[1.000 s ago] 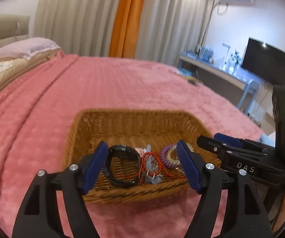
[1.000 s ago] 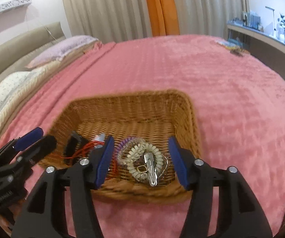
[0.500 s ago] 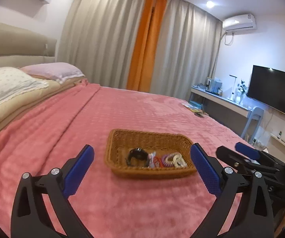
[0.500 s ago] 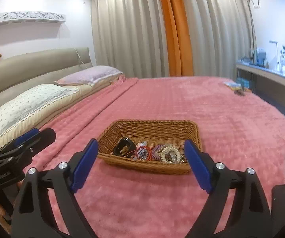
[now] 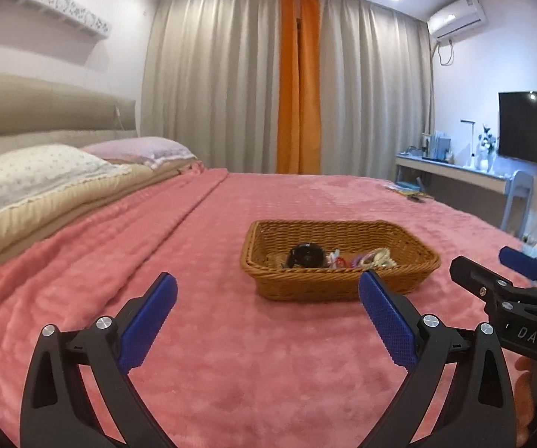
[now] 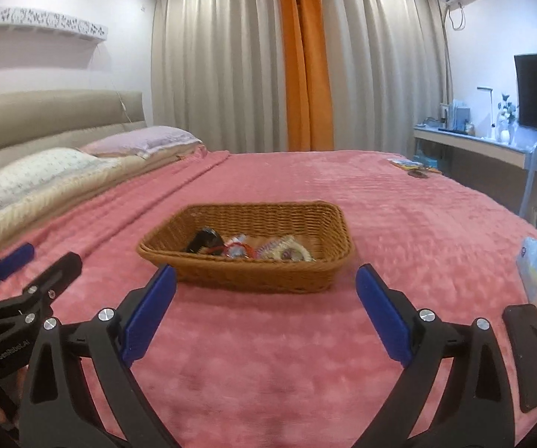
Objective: Organize jewelry
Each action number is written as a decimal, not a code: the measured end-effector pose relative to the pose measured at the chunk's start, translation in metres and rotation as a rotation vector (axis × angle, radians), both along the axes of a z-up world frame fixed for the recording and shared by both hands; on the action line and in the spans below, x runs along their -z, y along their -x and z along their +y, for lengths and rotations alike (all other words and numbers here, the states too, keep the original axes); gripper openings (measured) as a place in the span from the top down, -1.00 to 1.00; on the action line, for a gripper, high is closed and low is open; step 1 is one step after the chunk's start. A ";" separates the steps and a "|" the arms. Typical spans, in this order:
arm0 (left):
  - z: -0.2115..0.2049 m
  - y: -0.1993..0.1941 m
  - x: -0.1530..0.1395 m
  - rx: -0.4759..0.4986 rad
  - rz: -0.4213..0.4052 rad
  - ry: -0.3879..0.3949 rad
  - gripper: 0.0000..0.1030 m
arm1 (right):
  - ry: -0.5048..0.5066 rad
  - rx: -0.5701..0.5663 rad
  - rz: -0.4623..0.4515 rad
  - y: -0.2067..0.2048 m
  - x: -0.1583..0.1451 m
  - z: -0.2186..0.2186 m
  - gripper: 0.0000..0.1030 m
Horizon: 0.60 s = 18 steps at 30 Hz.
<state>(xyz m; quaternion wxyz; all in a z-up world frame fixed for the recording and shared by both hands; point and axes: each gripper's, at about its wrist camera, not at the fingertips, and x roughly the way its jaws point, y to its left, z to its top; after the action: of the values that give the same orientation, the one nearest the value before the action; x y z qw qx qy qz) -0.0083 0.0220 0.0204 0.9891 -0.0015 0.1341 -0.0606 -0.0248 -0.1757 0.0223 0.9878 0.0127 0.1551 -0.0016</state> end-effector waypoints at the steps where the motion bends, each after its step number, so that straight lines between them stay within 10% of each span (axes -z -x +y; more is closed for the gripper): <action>1: -0.001 -0.001 0.001 -0.004 -0.003 0.001 -0.84 | 0.000 0.000 0.000 -0.001 0.001 -0.001 -0.79; 18: -0.002 -0.013 0.022 -0.010 0.049 0.025 -0.85 | 0.030 0.038 -0.006 -0.008 0.022 -0.004 -0.85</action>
<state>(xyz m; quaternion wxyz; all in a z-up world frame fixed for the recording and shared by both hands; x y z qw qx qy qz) 0.0048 0.0202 -0.0021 0.9857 -0.0158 0.1577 -0.0573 -0.0169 -0.1799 0.0000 0.9881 0.0009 0.1521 -0.0229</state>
